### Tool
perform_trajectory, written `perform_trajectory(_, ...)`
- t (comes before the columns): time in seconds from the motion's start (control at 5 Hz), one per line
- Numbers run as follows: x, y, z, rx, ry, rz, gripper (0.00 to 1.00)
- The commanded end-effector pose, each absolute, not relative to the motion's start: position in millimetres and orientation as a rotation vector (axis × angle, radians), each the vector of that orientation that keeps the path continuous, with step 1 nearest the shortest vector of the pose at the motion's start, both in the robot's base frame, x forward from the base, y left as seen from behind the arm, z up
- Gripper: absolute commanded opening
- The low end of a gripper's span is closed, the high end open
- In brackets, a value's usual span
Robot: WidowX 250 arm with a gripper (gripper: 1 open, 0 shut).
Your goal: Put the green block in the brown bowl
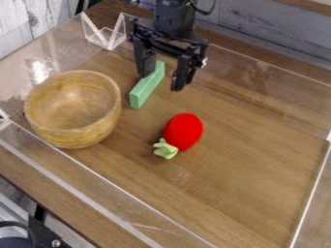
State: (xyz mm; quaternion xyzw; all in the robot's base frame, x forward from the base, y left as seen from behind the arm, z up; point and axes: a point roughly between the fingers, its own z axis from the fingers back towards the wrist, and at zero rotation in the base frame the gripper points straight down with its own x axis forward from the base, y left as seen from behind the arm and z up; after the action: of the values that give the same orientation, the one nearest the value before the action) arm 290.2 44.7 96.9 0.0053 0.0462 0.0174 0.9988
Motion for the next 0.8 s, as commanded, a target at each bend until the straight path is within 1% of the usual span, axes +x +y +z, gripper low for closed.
perform_trajectory(0.0,294,55,97.6,0.020,0.056,0.036,1.00)
perform_trajectory(0.6,300,72,75.0,0.000,0.026,0.043,1.00)
